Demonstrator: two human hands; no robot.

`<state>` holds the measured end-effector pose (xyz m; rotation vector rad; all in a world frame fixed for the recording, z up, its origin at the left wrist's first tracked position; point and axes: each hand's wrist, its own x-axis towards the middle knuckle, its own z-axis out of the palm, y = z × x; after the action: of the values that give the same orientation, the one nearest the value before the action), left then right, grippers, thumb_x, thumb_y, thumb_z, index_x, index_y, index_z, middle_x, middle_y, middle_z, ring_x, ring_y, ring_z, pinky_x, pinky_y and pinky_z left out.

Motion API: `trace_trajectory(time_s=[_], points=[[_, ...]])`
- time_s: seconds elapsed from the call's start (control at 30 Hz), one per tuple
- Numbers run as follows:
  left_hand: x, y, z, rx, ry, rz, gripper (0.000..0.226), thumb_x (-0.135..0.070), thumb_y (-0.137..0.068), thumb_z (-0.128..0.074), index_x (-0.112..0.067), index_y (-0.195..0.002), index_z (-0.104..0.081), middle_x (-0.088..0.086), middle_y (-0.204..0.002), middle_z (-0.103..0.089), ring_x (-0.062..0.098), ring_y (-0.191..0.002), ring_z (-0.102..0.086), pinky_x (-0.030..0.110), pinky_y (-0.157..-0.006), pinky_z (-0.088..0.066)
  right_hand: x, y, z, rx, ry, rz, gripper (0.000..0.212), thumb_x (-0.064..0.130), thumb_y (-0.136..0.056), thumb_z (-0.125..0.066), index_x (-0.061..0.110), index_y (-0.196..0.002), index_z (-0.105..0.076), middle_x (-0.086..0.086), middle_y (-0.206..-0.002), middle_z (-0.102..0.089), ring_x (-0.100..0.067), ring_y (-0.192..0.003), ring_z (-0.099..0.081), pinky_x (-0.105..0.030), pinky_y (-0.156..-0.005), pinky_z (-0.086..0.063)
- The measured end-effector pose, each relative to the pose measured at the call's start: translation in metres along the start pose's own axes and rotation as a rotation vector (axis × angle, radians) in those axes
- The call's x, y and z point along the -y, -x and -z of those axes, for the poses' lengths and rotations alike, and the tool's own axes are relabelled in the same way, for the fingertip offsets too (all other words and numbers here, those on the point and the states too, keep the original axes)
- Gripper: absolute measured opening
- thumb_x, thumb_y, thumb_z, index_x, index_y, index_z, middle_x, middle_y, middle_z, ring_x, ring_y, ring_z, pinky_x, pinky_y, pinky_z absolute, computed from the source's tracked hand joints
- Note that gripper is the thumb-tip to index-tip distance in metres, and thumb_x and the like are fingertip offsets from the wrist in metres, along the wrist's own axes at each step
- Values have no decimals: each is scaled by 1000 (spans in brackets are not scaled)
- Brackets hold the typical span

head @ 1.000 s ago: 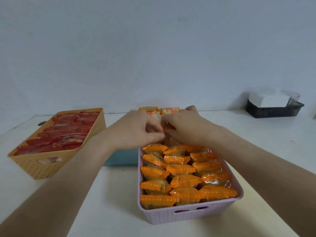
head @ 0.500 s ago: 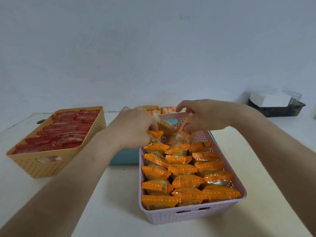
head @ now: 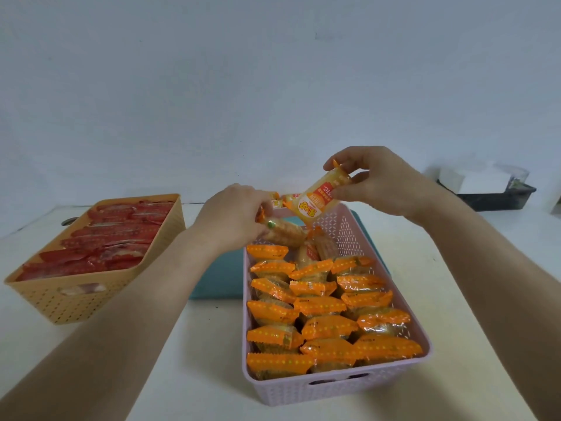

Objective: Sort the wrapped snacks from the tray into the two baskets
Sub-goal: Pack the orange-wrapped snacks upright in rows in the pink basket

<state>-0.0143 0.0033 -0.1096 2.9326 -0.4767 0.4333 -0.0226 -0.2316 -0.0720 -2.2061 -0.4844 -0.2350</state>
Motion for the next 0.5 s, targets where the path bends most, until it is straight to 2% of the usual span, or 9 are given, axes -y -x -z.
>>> trace_trajectory(time_s=[0.13,0.2,0.33,0.4,0.5], points=[[-3,4,6,-55,94,-43,16,-23,-86,-67,-26,-101,-63,-3,-104,-64,19,-101,-57,32,-80,-43,-7,0,-9,-85,52,12,30,8,-81,-71,21,-107,-64,-3,-104,-66,-25,-86,-67,-32,-75,-55],[-5,8,16,-88,96,-103,18,-14,-89,-62,-27,-101,-62,-3,-101,-64,19,-98,-57,32,-79,-42,-9,-2,-12,-107,77,14,31,9,-81,-71,23,-107,-63,-3,-104,-65,-23,-87,-67,-36,-75,-57],[-9,11,23,37,37,-169,29,-13,-86,-66,-33,-107,-65,-6,-105,-64,16,-97,-56,32,-81,-46,-6,-7,-20,-99,63,25,33,7,-78,-71,21,-107,-63,-5,-101,-65,-25,-81,-68,-43,-73,-59],[-9,11,18,95,22,-140,31,-18,-83,-70,-32,-110,-64,-5,-108,-65,15,-97,-58,28,-78,-46,-3,-10,-27,-76,100,45,33,8,-78,-71,20,-108,-64,-3,-100,-66,-22,-82,-66,-38,-73,-58],[-7,9,12,178,-8,-149,29,-26,-84,-71,-30,-113,-68,-9,-109,-68,11,-97,-58,24,-77,-43,2,-14,-38,5,179,68,31,11,-80,-68,20,-110,-66,1,-97,-66,-13,-82,-63,-21,-71,-51]])
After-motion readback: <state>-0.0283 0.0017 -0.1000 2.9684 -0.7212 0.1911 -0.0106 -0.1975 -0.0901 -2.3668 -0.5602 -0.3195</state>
